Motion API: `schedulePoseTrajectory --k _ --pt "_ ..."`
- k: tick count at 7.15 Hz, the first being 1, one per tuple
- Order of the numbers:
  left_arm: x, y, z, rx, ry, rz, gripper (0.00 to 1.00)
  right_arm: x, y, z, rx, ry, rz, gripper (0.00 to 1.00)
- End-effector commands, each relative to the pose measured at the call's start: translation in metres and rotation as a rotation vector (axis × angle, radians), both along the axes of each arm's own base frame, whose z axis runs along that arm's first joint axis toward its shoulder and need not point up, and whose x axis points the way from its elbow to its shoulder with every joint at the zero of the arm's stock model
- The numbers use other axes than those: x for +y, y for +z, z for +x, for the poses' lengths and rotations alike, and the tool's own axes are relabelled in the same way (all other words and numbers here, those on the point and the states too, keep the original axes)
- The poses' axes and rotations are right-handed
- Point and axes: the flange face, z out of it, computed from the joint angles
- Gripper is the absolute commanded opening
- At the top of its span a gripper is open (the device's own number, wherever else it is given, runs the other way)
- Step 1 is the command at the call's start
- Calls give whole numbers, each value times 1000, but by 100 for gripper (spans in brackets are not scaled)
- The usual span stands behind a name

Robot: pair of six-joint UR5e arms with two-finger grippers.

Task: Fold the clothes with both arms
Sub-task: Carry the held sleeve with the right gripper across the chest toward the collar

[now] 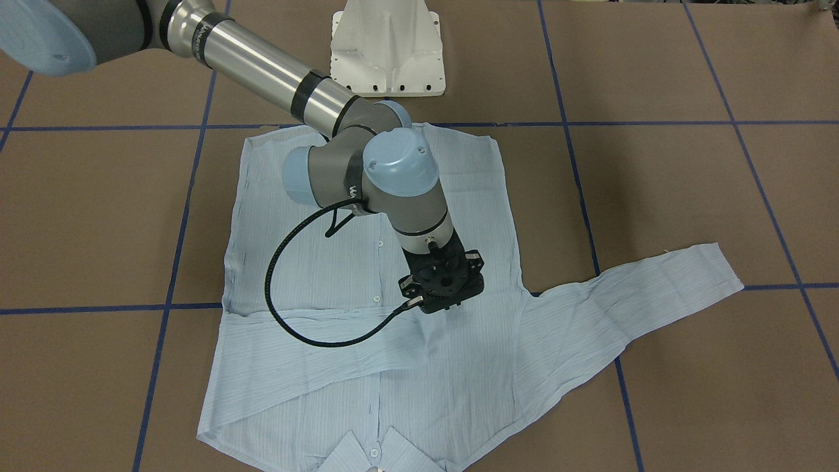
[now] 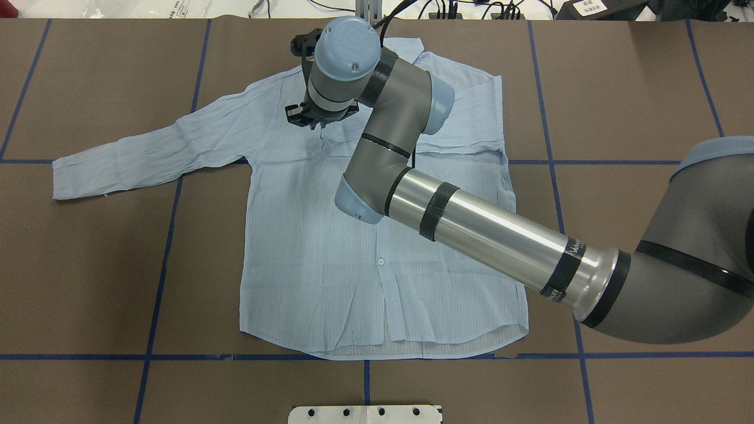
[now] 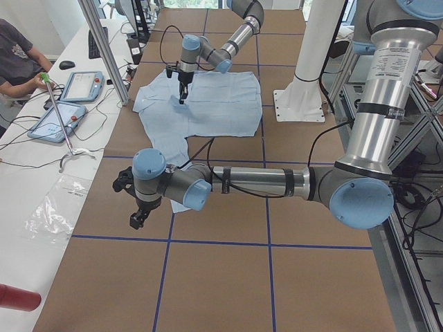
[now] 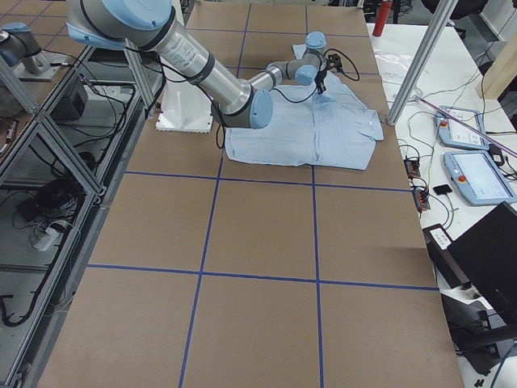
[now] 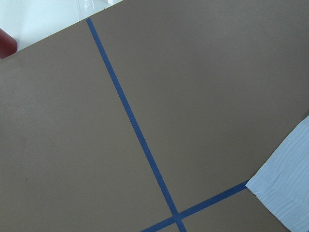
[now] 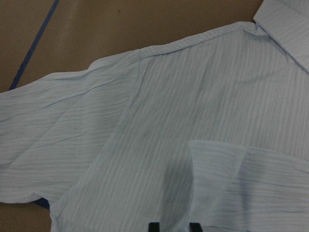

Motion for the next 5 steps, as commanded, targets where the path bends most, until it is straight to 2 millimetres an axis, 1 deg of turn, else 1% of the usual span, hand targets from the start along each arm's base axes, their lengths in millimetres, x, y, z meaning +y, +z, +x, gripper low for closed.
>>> schedulePoseTrajectory --k 1,2,3,4,5 --pt "0 10 0 -2 -1 -20 100 12 -16 -15 -4 28 42 100" --pt "0 11 0 7 -20 -40 100 14 -22 -12 -18 39 30 100" --pt "-1 3 2 36 -93 -67 100 20 -22 -3 -12 47 -3 100" --pt "4 3 14 79 -164 -98 100 30 -39 16 36 45 -38 100" --pt "15 3 51 145 -223 -142 100 37 -51 30 88 46 -73 100"
